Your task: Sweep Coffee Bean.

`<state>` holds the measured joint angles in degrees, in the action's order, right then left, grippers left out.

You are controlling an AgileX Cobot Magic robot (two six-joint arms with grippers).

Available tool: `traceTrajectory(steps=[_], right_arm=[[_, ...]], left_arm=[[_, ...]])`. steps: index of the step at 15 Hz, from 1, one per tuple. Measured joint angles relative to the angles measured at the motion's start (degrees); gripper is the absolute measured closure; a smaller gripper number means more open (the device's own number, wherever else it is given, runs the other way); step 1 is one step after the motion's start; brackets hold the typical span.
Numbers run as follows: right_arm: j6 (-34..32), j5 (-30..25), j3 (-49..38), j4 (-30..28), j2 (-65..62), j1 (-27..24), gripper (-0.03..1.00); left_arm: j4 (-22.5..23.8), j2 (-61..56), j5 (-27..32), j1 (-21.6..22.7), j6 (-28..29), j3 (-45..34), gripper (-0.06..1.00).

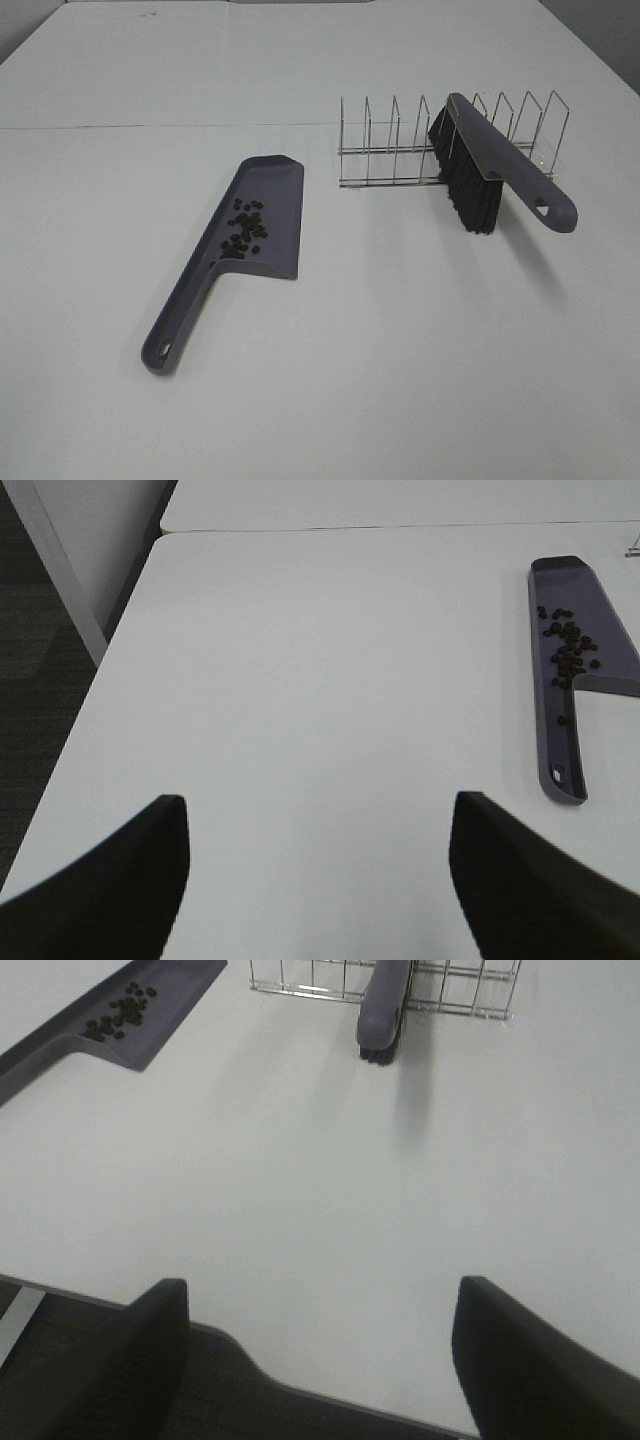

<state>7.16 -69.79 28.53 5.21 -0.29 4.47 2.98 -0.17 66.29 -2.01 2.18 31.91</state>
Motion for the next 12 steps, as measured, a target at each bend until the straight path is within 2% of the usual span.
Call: traceTrajectory(steps=[2,10,12], right_arm=[[0.00,5.67,-1.60,0.00,0.00,0.00,0.32],[0.00,5.84,-2.18,0.00,0.00,0.00,0.32],[0.00,5.84,-2.18,0.00,0.00,0.00,0.32]], left_arm=[[-2.18,-0.17,-3.32,0.00,-0.34,-1.89,0.28],[-2.98,-0.23,-4.35,0.23,-1.15,-2.18,0.28],[-2.98,-0.23,-4.35,2.35,-1.15,-2.18,0.28]])
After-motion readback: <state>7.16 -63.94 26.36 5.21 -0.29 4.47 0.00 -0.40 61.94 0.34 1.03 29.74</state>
